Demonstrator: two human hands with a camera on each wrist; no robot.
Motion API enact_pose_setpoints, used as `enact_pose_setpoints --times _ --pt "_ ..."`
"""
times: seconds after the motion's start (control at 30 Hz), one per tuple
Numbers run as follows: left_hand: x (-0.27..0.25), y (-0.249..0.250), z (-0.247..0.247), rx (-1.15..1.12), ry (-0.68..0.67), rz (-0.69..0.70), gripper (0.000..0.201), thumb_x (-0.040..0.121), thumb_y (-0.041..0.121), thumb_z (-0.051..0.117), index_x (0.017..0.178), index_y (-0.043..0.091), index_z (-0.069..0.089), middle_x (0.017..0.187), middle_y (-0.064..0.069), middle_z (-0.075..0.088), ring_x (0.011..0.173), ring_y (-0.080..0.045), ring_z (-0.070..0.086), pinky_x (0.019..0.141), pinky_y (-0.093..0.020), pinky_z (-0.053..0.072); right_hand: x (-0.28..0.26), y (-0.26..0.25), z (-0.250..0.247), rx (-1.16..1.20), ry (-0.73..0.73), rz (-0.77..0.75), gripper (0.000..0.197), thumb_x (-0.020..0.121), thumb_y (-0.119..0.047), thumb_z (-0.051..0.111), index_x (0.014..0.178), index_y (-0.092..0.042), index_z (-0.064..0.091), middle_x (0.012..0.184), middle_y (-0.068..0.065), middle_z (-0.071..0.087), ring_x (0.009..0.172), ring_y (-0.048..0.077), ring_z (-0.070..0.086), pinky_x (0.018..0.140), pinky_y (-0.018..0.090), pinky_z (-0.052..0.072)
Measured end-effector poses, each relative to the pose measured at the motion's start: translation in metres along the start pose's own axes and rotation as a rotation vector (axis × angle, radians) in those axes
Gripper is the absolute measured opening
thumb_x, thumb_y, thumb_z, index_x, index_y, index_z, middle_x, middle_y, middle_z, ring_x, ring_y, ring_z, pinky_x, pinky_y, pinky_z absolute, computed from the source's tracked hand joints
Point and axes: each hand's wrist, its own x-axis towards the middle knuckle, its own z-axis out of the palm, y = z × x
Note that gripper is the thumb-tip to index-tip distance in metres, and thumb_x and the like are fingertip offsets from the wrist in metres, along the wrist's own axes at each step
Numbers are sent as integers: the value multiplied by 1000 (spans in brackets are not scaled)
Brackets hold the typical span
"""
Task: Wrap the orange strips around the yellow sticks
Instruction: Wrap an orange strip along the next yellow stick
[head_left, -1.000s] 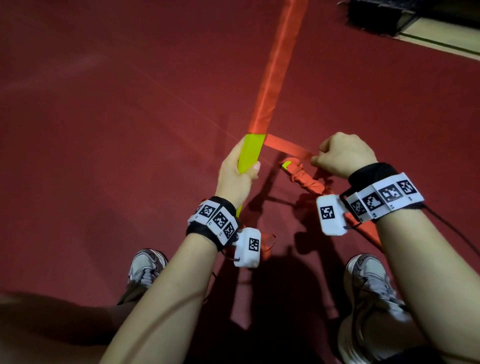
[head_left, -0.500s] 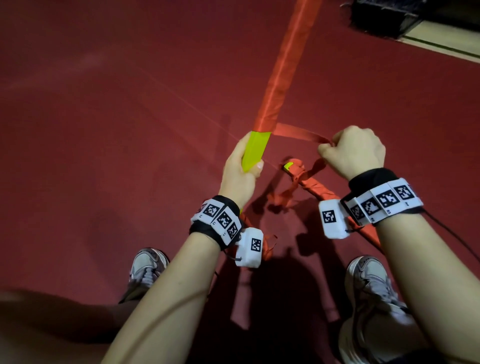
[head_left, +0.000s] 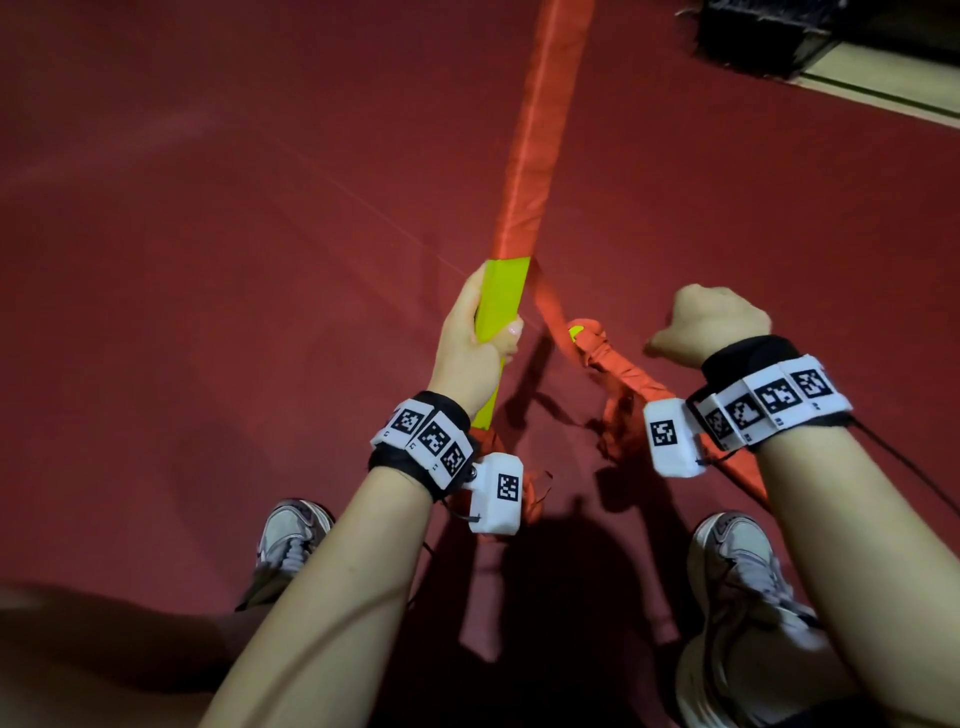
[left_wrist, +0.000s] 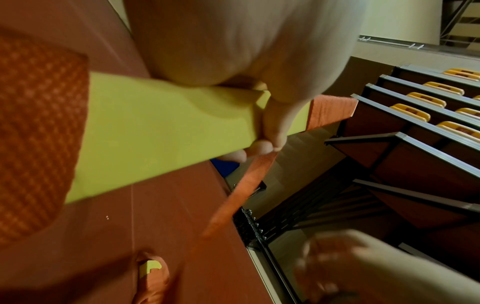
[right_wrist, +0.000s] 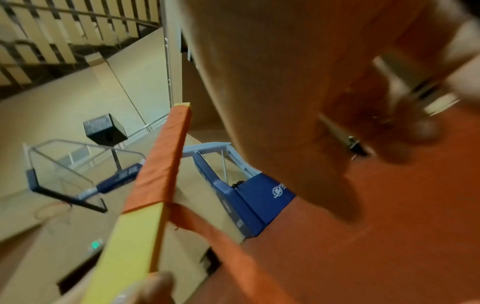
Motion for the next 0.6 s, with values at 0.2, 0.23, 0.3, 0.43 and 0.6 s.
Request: enact_pose_setpoints --times 0.2,0.23,0.3,0.43,0.6 --pt "-8 6 9 -73 -250 -7 67 89 -3 62 146 27 44 87 0 60 70 -19 51 65 -30 48 -4 -37 13 905 127 -519 52 68 -7 59 118 -19 65 120 4 68 118 18 61 100 31 44" --pt "-9 8 10 -91 -288 -14 67 86 -1 63 144 28 45 85 -1 59 69 -19 50 64 -30 47 -7 -43 15 1089 77 -558 49 64 -5 57 110 -18 67 111 1 71 109 14 64 94 30 48" --pt "-10 11 11 -119 -353 -33 68 82 2 64 144 23 45 82 -1 58 67 -18 50 63 -30 46 -10 -48 18 1388 -39 -550 37 64 4 56 88 -18 72 84 -5 72 81 9 66 75 25 51" --pt "-11 15 9 -127 -415 -47 71 83 2 65 149 13 41 83 6 63 66 -14 53 63 -31 47 -11 -41 21 1474 -132 -524 22 79 13 57 76 -6 68 62 5 65 56 16 63 55 27 53" --pt "-10 17 5 -187 -456 -111 68 85 0 63 147 20 42 84 -2 60 65 -19 51 61 -30 46 -9 -28 15 1584 -275 -534 1 81 0 57 81 0 56 66 18 64 52 29 66 54 36 58"
